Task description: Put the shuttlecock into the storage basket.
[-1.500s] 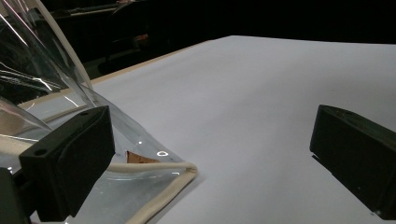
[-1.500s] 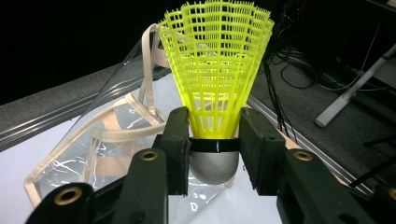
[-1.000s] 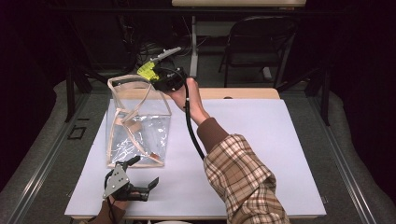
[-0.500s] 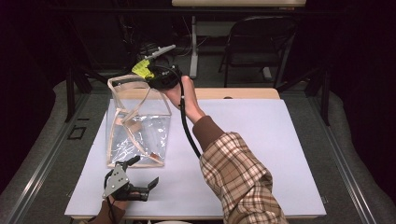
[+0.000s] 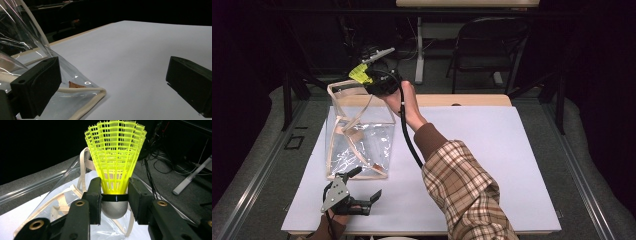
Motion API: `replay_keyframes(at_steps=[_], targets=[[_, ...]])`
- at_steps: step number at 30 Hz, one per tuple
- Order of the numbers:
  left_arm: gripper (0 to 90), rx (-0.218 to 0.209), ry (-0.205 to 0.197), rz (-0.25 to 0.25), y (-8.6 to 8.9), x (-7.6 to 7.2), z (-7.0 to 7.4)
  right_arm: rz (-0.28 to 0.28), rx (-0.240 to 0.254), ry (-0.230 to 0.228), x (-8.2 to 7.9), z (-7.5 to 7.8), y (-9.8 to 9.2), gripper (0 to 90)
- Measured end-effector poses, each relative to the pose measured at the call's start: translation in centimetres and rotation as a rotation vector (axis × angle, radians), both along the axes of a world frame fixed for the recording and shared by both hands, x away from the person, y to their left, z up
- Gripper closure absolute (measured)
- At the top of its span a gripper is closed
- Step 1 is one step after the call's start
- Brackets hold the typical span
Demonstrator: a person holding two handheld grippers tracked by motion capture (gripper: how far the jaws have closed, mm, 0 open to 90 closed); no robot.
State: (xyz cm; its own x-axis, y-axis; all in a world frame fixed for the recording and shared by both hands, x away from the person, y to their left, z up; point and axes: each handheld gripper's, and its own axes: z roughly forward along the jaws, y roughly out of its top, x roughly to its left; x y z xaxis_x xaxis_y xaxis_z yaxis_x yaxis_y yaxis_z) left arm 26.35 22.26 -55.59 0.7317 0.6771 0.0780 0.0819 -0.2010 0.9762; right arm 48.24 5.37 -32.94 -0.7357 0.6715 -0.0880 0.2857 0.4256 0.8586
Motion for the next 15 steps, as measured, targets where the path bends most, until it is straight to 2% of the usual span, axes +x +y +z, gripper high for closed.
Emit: replay_keyframes(at_steps=[15], targets=[[0.0, -0.002, -0.002, -0.001, 0.0, 0.0, 0.0, 0.002, -0.004, 0.002, 0.5, -0.9, 1.4, 64.5]])
